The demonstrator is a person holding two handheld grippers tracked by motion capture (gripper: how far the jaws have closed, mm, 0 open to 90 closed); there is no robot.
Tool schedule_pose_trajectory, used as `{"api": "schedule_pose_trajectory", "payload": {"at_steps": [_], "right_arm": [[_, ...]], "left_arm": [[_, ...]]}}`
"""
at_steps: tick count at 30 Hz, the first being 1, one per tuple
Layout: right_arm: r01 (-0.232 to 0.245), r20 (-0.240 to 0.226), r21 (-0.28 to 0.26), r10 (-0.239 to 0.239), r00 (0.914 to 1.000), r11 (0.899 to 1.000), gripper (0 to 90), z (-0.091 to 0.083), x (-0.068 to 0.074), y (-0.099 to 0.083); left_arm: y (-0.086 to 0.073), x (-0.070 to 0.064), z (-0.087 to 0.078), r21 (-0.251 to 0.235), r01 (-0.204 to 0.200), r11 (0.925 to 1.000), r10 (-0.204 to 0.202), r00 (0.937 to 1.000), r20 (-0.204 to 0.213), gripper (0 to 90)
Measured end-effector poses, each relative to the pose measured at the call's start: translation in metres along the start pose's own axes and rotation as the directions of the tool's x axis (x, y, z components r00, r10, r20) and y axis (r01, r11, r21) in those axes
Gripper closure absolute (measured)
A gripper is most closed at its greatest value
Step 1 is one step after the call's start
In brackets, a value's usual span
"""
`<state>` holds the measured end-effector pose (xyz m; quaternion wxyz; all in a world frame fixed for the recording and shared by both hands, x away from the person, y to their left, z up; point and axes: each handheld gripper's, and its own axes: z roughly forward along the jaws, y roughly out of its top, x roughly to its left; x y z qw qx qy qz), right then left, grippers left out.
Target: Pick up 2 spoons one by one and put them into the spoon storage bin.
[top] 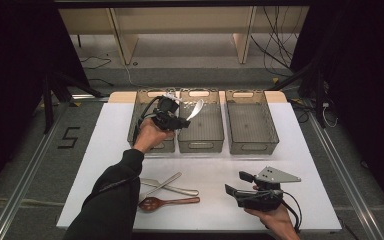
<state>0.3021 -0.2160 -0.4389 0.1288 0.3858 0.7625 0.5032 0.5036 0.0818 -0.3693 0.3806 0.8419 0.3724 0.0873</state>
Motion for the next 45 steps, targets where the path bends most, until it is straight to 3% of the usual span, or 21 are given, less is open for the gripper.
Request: {"api": "schedule_pose_trajectory", "payload": {"at_steps": [7,13,36,38,41,45], "right_arm": [[-0.002,-0.002,0.001,0.002,1.0,1.0,30.0,0.0,0.0,0.0],[-0.001,-0.002,0.004,0.001,1.0,1.0,30.0,0.0,0.0,0.0],[-0.002,-0.004,0.006,0.002,1.0,1.0,30.0,0.001,0.0,-0.001],[-0.003,-0.006,0.005,0.003,1.0,1.0,30.0,0.001,0.0,-0.001],[-0.004,-0.006,0.005,0.004,1.0,1.0,30.0,0.001,0.0,-0.001],[-0.007,-0.005,0.003,0.007,1.0,1.0,30.0,0.0,-0.001,-0.001]], "left_arm": [[0.008,0.005,0.008,-0.012,0.019,0.9998,-0.019,0.9996,-0.023,76.7],[0.013,0.007,0.017,0.006,0.013,0.9999,-0.012,0.9991,-0.041,76.7],[0.004,0.006,0.043,0.066,0.026,0.9975,-0.023,0.9986,-0.048,76.1],[0.004,0.007,0.044,0.067,0.028,0.9974,-0.024,0.9982,-0.055,73.5],[0.005,0.008,0.043,0.053,0.06,0.9968,-0.058,0.9977,-0.034,60.2],[0.006,0.006,0.037,0.06,0.057,0.9966,-0.056,0.9982,-0.019,48.5]]}}
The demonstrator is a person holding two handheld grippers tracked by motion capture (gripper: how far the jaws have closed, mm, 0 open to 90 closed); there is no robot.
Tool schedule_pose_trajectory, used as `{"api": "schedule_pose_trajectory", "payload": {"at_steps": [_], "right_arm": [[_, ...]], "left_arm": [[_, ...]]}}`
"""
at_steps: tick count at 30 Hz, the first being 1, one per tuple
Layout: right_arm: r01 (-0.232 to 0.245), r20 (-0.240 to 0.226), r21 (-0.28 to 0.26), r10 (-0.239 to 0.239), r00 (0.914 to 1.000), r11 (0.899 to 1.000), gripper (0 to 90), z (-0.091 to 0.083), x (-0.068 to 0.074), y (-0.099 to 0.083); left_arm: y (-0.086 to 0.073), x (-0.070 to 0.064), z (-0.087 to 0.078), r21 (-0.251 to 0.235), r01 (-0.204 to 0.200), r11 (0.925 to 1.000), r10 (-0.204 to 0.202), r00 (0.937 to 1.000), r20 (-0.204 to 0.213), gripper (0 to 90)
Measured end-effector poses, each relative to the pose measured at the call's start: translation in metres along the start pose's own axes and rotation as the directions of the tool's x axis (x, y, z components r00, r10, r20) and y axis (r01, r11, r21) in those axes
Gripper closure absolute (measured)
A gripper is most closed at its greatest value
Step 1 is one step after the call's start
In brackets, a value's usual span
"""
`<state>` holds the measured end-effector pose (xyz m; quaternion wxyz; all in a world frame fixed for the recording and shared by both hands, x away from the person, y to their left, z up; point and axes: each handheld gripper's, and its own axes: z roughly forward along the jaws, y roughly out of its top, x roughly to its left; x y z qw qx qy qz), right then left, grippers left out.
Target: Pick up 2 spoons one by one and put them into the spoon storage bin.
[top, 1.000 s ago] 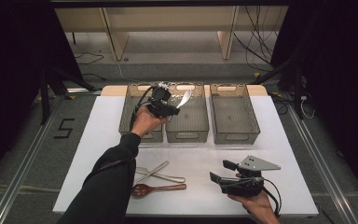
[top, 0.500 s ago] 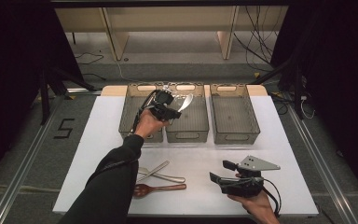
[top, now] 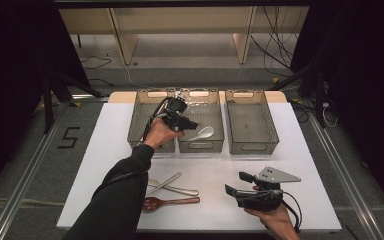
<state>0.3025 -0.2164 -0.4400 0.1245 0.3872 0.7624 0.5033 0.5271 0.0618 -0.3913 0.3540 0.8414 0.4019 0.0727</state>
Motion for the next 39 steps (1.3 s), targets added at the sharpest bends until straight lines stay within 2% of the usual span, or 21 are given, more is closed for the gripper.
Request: {"api": "schedule_pose_trajectory", "payload": {"at_steps": [2,8,10,17,28,31,34,39], "right_arm": [[0.0,0.001,0.0,0.0,1.0,1.0,30.0,0.0,0.0,0.0],[0.003,0.001,0.001,-0.003,1.0,1.0,30.0,0.0,0.001,0.0],[0.001,0.003,0.0,-0.001,1.0,1.0,30.0,-0.001,0.001,0.0],[0.007,0.004,0.003,-0.007,1.0,1.0,30.0,0.0,0.001,0.0],[0.0,0.006,0.003,0.0,1.0,1.0,30.0,-0.001,0.002,0.0],[0.004,0.005,0.001,-0.004,1.0,1.0,30.0,0.0,0.002,0.0],[0.004,0.006,-0.001,-0.004,1.0,1.0,30.0,-0.001,0.002,0.0],[0.006,0.005,-0.002,-0.006,1.0,1.0,30.0,-0.002,0.002,0.0]], "left_arm": [[0.0,-0.001,-0.005,0.003,-0.005,1.0,0.005,0.9999,0.016,42.2],[-0.008,-0.006,-0.029,0.011,-0.025,0.9996,0.024,0.9979,0.061,33.3],[-0.013,-0.007,-0.038,0.007,-0.026,0.9996,0.026,0.9971,0.072,31.0],[-0.036,-0.014,-0.063,0.012,-0.084,0.9964,0.083,0.993,0.084,26.4],[-0.081,-0.026,-0.078,0.013,-0.111,0.9937,0.11,0.9909,0.078,23.9],[-0.089,-0.027,-0.079,0.011,-0.125,0.9921,0.124,0.9891,0.08,23.4],[-0.093,-0.027,-0.082,0.012,-0.13,0.9914,0.129,0.9901,0.055,23.2],[-0.105,-0.03,-0.085,0.025,-0.144,0.9893,0.142,0.9883,0.055,22.3]]}}
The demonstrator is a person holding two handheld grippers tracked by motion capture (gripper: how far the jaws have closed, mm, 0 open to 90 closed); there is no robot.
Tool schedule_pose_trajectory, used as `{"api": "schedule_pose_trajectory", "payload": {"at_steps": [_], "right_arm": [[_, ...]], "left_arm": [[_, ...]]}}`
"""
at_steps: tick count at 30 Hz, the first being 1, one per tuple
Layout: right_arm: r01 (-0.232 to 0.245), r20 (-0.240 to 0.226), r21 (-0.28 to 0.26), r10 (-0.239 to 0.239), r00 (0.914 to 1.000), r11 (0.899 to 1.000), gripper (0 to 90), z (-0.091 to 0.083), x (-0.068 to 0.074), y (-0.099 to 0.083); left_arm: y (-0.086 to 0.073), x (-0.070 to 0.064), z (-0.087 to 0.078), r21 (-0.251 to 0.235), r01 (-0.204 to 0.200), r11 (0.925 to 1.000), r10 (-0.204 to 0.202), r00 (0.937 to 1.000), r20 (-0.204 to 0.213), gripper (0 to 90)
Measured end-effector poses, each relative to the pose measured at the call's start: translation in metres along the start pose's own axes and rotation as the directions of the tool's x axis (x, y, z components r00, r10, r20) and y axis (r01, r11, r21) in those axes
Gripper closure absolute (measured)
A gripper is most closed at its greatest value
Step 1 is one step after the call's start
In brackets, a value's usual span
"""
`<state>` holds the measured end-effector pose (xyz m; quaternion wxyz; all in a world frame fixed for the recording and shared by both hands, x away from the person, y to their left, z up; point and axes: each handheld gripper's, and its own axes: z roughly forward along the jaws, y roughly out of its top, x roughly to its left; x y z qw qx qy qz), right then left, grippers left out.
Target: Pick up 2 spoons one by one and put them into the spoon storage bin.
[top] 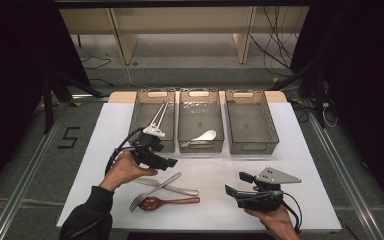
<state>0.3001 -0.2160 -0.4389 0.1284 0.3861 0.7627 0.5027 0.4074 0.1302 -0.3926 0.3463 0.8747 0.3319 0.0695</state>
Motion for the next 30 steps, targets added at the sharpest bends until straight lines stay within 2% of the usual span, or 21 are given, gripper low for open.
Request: {"api": "schedule_pose_trajectory", "payload": {"at_steps": [8,11,14,22,26,30], "right_arm": [[0.002,0.001,0.004,-0.002,1.0,1.0,30.0,0.001,0.0,0.0],[0.001,0.001,0.004,-0.001,1.0,1.0,30.0,0.001,0.0,-0.001],[0.002,0.001,0.002,-0.002,1.0,1.0,29.9,0.001,0.0,-0.001],[-0.001,0.005,-0.007,0.001,1.0,1.0,30.0,-0.001,0.0,0.0],[-0.001,0.005,-0.006,0.001,1.0,1.0,30.0,-0.001,0.0,0.0],[0.002,0.002,-0.004,-0.002,1.0,1.0,29.9,0.0,0.0,0.0]], "left_arm": [[-0.01,-0.015,0.005,0.063,-0.038,0.9973,0.038,0.9993,-0.006,21.9],[-0.014,-0.02,0.008,0.079,-0.04,0.996,0.04,0.9992,0.007,21.9],[-0.017,-0.026,0.01,0.107,-0.066,0.9921,0.065,0.9978,0.013,21.2],[-0.023,-0.035,0.01,0.137,-0.091,0.9864,0.088,0.9957,0.03,20.9],[-0.028,-0.04,0.011,0.165,-0.114,0.9797,0.11,0.9934,0.033,21.7],[-0.031,-0.045,0.013,0.209,-0.138,0.9681,0.132,0.9903,0.044,24.4]]}}
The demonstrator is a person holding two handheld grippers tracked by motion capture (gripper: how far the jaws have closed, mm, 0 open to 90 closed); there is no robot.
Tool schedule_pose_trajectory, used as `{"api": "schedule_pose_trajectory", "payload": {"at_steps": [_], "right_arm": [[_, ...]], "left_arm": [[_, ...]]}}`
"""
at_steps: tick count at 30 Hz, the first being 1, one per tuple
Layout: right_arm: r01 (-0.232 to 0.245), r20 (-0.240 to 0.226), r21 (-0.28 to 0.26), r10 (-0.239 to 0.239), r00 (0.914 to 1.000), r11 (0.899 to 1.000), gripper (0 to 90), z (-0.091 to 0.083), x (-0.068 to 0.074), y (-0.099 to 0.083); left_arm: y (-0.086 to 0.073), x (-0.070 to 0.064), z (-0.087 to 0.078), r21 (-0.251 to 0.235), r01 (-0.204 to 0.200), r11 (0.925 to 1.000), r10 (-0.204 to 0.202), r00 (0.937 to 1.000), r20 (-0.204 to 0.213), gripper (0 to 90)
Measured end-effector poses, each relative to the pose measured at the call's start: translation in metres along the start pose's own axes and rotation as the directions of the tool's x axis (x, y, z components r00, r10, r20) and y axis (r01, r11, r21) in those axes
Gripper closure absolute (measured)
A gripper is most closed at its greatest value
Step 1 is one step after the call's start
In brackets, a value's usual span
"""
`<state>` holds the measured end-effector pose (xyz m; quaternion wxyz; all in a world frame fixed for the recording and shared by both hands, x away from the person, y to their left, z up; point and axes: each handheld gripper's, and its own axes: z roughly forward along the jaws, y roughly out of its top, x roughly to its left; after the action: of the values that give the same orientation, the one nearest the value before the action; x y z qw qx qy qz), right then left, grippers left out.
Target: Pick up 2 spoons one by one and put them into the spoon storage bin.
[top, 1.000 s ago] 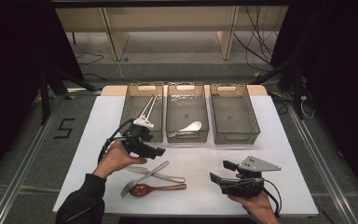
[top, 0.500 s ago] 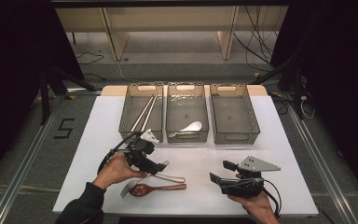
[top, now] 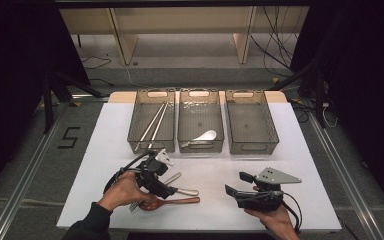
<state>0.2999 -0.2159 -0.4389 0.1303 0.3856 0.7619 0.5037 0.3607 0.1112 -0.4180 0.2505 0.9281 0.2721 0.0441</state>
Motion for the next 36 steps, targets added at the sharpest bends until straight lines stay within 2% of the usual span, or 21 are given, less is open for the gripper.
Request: {"api": "schedule_pose_trajectory", "payload": {"at_steps": [4,7,11,14,19,22,26,34,36], "right_arm": [[0.003,0.002,0.004,-0.003,1.0,1.0,29.9,0.001,0.0,0.0],[0.002,0.002,0.004,-0.002,1.0,1.0,29.9,0.001,0.0,-0.001],[0.001,0.002,0.001,-0.001,1.0,1.0,29.9,0.0,0.001,0.0],[0.003,0.002,0.003,-0.003,1.0,1.0,29.9,0.001,0.0,0.0],[0.006,0.002,0.008,-0.006,1.0,1.0,29.9,0.001,0.0,-0.001],[0.007,0.002,0.01,-0.007,1.0,1.0,30.0,0.001,0.0,-0.001],[0.011,0.001,0.012,-0.011,0.9999,1.0,30.0,0.002,0.001,-0.001],[0.014,0.0,0.018,-0.014,0.9999,1.0,30.0,0.003,0.002,-0.002],[0.013,0.0,0.018,-0.013,0.9999,1.0,30.0,0.003,0.002,-0.002]], "left_arm": [[-0.002,-0.008,0.006,0.067,-0.052,0.9964,0.052,0.9986,0.006,28.3],[-0.004,-0.011,0.013,0.103,-0.068,0.9924,0.066,0.9975,0.028,32.1],[-0.007,-0.014,0.022,0.152,-0.086,0.9846,0.082,0.9961,0.035,35.9],[-0.01,-0.016,0.028,0.168,-0.084,0.9821,0.078,0.9959,0.046,39.7],[-0.013,-0.018,0.034,0.2,-0.105,0.9743,0.095,0.9938,0.057,46.0],[-0.013,-0.019,0.035,0.199,-0.11,0.9739,0.099,0.9932,0.061,49.8],[-0.014,-0.019,0.036,0.209,-0.126,0.9698,0.117,0.9915,0.057,54.7],[-0.016,-0.019,0.04,0.246,-0.162,0.9557,0.151,0.9865,0.064,64.5],[-0.017,-0.02,0.041,0.248,-0.166,0.9543,0.158,0.986,0.055,66.4]]}}
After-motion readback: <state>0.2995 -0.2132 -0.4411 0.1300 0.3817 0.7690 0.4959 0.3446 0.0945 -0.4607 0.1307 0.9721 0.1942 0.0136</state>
